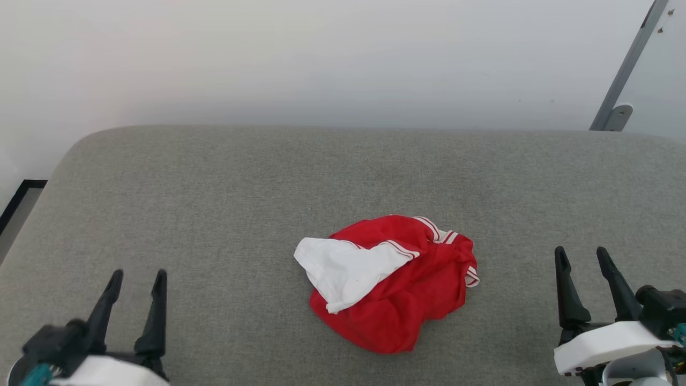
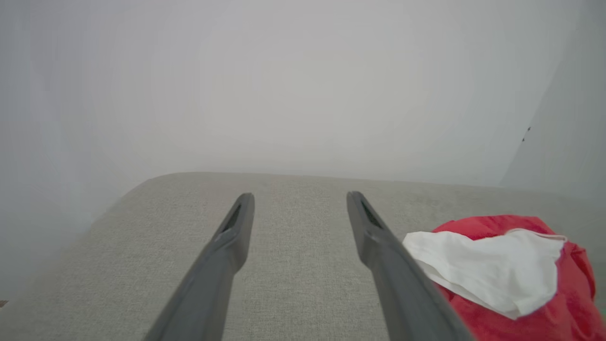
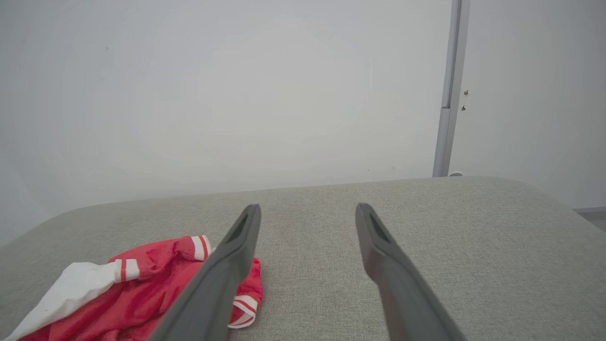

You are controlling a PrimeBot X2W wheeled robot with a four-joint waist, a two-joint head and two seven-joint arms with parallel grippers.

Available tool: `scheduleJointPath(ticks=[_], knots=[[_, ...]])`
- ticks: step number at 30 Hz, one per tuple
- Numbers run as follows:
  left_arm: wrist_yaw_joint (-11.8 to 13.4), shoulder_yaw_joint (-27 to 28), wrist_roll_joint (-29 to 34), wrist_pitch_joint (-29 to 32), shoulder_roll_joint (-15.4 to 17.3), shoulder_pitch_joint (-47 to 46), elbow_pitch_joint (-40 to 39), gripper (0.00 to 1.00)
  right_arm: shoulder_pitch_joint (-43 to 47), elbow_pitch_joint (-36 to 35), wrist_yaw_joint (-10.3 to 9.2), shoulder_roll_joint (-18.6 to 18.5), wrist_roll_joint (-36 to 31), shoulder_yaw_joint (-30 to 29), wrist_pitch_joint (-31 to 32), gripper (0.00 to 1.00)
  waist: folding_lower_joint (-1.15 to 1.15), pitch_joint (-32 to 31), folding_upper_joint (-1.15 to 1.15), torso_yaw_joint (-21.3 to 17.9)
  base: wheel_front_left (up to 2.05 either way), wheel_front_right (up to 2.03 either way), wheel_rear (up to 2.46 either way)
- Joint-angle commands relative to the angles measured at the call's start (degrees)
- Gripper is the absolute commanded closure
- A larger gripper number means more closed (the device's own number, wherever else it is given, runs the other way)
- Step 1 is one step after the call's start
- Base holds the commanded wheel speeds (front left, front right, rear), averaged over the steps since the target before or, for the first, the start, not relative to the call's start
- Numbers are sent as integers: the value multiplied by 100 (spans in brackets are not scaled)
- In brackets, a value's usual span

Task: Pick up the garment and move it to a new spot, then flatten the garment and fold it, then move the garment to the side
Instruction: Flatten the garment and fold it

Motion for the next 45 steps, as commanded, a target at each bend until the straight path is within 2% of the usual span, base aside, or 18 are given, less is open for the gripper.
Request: scheduleJointPath(ticks=[1, 7, 18, 23, 32, 45], knots=[[-9, -86, -18, 108, 59, -167, 14, 0, 11, -32, -2, -22, -12, 29, 23, 0, 0, 16, 0, -14, 0, 0, 0], [-44, -496, -323, 772, 342, -610, -56, 0, -95, -58, -2, -45, -28, 132, 39, 0, 0, 108, 0, -145, 0, 0, 0], [-45, -1801, -1178, 2776, 1081, -1966, -73, 0, -416, 89, -2, -70, 0, 331, -44, 0, 0, 385, 0, -585, 0, 0, 0], [-46, -2268, -1518, 3474, 1248, -2487, 56, 0, -584, 156, -2, -62, -10, 427, -85, 0, 0, 474, 0, -784, 0, 0, 0], [-46, -3012, -2094, 4743, 1308, -3319, 474, 0, -830, 312, -2, -45, 25, 543, -216, 0, 0, 660, 0, -1079, 0, 0, 0], [-47, -3610, -2283, 5639, 1043, -3860, 1598, 0, -1007, 465, -2, -40, -9, 575, -324, 0, 0, 874, 0, -1218, 0, 0, 0]])
